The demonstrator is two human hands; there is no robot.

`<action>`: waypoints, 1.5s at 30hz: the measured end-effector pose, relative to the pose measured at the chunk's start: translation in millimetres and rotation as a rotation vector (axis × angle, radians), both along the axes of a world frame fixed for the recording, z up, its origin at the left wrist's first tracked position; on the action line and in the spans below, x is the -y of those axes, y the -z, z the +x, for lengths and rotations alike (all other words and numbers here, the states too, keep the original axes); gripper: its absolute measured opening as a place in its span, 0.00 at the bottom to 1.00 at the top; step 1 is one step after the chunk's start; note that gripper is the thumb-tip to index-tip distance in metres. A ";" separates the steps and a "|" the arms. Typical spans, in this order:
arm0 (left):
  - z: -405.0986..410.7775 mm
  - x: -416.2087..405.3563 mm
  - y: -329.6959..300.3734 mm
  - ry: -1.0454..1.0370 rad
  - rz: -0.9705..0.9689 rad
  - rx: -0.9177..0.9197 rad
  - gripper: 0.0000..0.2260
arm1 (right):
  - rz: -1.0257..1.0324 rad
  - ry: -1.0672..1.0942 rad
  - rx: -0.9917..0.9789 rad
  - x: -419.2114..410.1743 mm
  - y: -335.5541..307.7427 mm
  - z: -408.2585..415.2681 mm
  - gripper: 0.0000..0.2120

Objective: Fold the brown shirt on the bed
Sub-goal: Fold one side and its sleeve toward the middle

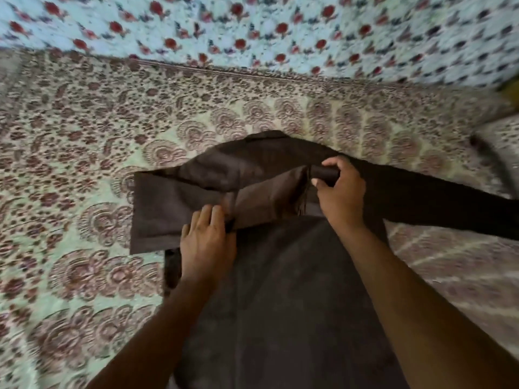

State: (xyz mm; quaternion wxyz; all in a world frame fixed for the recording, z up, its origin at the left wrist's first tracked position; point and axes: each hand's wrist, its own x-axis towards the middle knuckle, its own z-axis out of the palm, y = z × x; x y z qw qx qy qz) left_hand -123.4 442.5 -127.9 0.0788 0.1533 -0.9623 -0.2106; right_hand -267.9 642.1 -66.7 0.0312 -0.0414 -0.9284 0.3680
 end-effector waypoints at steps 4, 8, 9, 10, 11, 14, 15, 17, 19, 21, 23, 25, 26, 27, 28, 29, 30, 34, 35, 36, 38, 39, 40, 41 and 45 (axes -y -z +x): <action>-35.4 -49.8 8.5 0.005 -0.043 0.174 0.17 | 0.064 0.031 0.001 -55.8 11.4 -33.9 0.13; -50.0 -55.9 17.6 -0.110 -0.072 0.295 0.17 | 0.178 0.062 0.013 -106.5 21.7 -63.0 0.14; -54.0 -56.7 18.5 -0.112 -0.046 0.285 0.16 | 0.198 0.063 0.026 -119.2 25.7 -70.0 0.15; -56.4 -56.1 18.4 -0.101 -0.007 0.262 0.15 | 0.203 0.049 0.038 -127.8 30.5 -76.3 0.15; -59.0 -57.0 17.7 -0.073 0.029 0.236 0.14 | 0.201 0.029 0.045 -135.2 35.1 -81.9 0.15; -70.1 -68.0 21.1 0.041 0.087 0.257 0.11 | 0.291 -0.058 0.081 -155.0 47.0 -99.7 0.18; -72.1 -70.6 23.7 0.066 0.095 0.292 0.10 | 0.359 -0.097 0.106 -157.4 50.9 -104.2 0.21; -72.7 -73.6 30.7 0.088 0.110 0.328 0.10 | 0.563 -0.132 0.119 -154.2 58.0 -106.2 0.29; -71.4 -75.8 34.7 0.078 0.104 0.294 0.10 | 0.737 -0.134 0.011 -142.6 65.1 -98.4 0.30; -72.7 -80.8 35.0 0.079 0.102 0.240 0.10 | 0.756 -0.231 -0.136 -125.0 76.5 -84.3 0.26; -77.4 -88.9 33.3 0.103 0.125 0.200 0.10 | 0.639 -0.405 -0.252 -104.4 91.0 -67.3 0.21; -82.8 -96.1 33.9 0.139 0.112 0.212 0.09 | 0.532 -0.535 -0.245 -86.0 103.6 -52.1 0.21; -84.2 -98.7 35.5 0.161 0.087 0.222 0.10 | 0.512 -0.562 -0.181 -81.1 108.9 -46.0 0.23; -84.1 -99.5 37.5 0.175 0.060 0.218 0.11 | 0.510 -0.566 -0.091 -79.7 116.4 -41.6 0.25; -83.8 -98.3 39.4 0.174 0.034 0.193 0.13 | 0.524 -0.558 0.001 -81.1 122.8 -39.3 0.27; -82.3 -95.2 41.8 0.161 0.005 0.156 0.14 | 0.553 -0.557 0.053 -84.3 128.6 -37.7 0.30; -80.8 -91.1 44.7 0.146 -0.033 0.123 0.16 | 0.593 -0.563 0.056 -89.3 133.1 -37.4 0.32; -74.0 -65.8 61.3 0.125 -0.189 0.211 0.23 | 0.711 -0.495 0.061 -106.6 137.8 -43.8 0.33; -71.9 -59.6 67.0 0.137 -0.192 0.249 0.25 | 0.725 -0.449 0.069 -108.2 137.9 -44.1 0.33; -70.0 -54.8 72.2 0.149 -0.180 0.277 0.27 | 0.737 -0.405 0.063 -107.8 138.2 -43.0 0.34; -68.1 -51.5 79.4 0.168 -0.136 0.304 0.29 | 0.734 -0.368 -0.006 -100.2 137.3 -37.5 0.36; -68.8 -52.3 81.0 0.179 -0.125 0.311 0.29 | 0.715 -0.388 -0.052 -93.9 136.4 -33.5 0.36; -70.3 -54.0 81.4 0.188 -0.119 0.320 0.29 | 0.692 -0.438 -0.082 -87.0 136.4 -29.1 0.35; -72.4 -56.1 80.7 0.195 -0.112 0.329 0.29 | 0.680 -0.502 -0.089 -81.3 137.5 -24.2 0.35; -77.5 -57.0 77.2 0.175 -0.149 0.313 0.30 | 0.655 -0.466 0.004 -83.0 148.4 -13.8 0.30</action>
